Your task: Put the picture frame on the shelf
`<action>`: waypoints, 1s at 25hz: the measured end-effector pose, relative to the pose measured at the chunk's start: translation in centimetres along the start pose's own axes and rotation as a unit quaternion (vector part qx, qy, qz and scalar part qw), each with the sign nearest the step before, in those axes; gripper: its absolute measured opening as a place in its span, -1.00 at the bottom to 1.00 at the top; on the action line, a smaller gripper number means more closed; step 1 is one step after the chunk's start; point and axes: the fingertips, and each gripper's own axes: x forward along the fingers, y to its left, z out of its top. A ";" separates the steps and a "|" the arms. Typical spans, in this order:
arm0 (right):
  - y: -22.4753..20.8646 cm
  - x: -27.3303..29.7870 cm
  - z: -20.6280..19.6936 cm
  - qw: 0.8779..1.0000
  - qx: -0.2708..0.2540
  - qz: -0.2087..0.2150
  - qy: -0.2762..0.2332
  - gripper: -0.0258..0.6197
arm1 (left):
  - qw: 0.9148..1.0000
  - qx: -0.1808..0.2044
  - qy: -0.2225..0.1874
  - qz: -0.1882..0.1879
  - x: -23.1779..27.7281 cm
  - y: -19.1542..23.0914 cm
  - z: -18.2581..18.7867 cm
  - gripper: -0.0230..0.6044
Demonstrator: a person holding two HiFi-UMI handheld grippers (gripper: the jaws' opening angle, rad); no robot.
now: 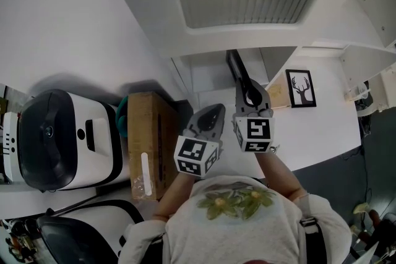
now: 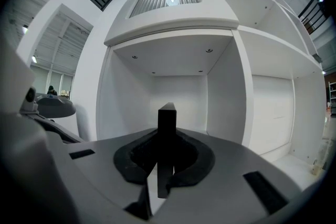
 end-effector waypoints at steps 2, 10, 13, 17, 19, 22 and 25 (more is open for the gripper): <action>0.0 0.3 0.0 1.000 -0.001 0.001 -0.001 -0.77 | 1.000 -0.001 0.001 0.001 0.1 0.2 -0.1 -0.83; 0.1 1.1 0.2 1.000 -0.004 0.008 -0.004 -0.77 | 1.000 -0.004 0.008 0.009 0.2 0.8 -0.5 -0.83; 0.3 1.4 0.2 1.000 -0.007 0.010 -0.004 -0.77 | 1.000 -0.003 0.008 0.011 0.2 0.9 -0.5 -0.83; 0.3 1.8 0.2 1.000 -0.005 0.013 -0.003 -0.77 | 1.000 -0.003 0.009 0.013 0.1 1.0 -0.5 -0.83; 0.2 2.1 0.0 1.000 -0.003 0.012 0.000 -0.77 | 1.000 -0.003 0.010 0.014 0.2 1.0 -0.6 -0.83; -0.1 2.5 -0.1 1.000 -0.002 0.010 0.002 -0.77 | 1.000 -0.003 0.011 0.014 0.3 1.0 -0.7 -0.83; -0.1 2.8 -0.1 1.000 0.000 0.009 0.004 -0.77 | 1.000 -0.003 0.011 0.014 0.3 1.0 -0.7 -0.83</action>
